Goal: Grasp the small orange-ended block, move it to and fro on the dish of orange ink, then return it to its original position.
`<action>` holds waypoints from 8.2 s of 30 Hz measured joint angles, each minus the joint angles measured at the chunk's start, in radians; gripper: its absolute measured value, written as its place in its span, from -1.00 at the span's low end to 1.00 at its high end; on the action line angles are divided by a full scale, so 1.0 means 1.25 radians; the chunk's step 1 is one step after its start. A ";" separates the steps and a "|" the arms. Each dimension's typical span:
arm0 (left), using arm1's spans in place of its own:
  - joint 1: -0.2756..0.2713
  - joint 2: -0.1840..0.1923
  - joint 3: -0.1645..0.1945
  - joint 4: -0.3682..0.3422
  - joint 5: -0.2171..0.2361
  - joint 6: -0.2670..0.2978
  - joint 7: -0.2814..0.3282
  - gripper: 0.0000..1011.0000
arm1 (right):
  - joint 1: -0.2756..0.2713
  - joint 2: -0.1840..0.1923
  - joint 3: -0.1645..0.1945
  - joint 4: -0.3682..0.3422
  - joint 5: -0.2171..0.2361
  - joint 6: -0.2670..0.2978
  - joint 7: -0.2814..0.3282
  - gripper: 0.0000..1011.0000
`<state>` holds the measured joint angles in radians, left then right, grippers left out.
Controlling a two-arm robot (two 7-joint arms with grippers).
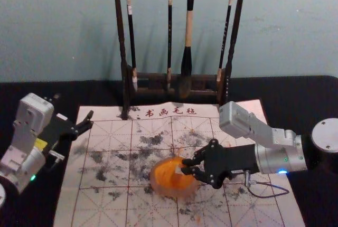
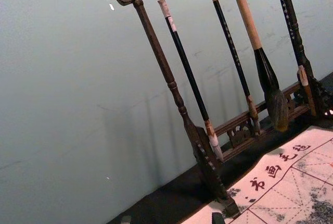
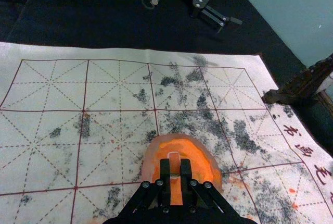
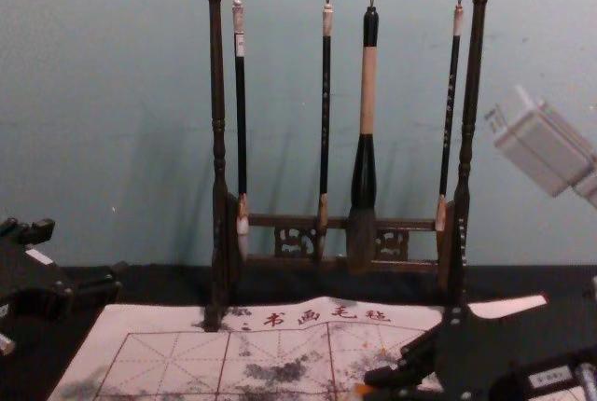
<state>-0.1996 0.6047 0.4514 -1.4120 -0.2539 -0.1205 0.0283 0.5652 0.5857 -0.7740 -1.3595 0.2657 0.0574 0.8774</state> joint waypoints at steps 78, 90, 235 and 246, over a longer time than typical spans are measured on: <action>0.000 0.000 0.000 0.000 0.000 0.000 0.000 0.98 | 0.063 0.013 -0.045 -0.028 -0.068 0.085 0.005 -0.84; 0.000 0.000 0.000 0.000 0.000 0.000 0.000 0.98 | 0.068 0.018 -0.036 -0.023 -0.073 0.094 -0.001 -0.84; 0.000 0.000 0.000 0.000 0.000 0.000 0.000 0.98 | 0.001 0.150 0.042 -0.183 0.001 0.123 -0.030 -0.84; 0.000 0.000 0.000 0.000 0.000 0.000 0.000 0.98 | -0.068 0.234 0.115 -0.235 0.036 0.117 -0.066 -0.84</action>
<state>-0.1995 0.6047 0.4514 -1.4120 -0.2539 -0.1205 0.0283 0.4806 0.8779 -0.6303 -1.6538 0.3111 0.2032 0.7948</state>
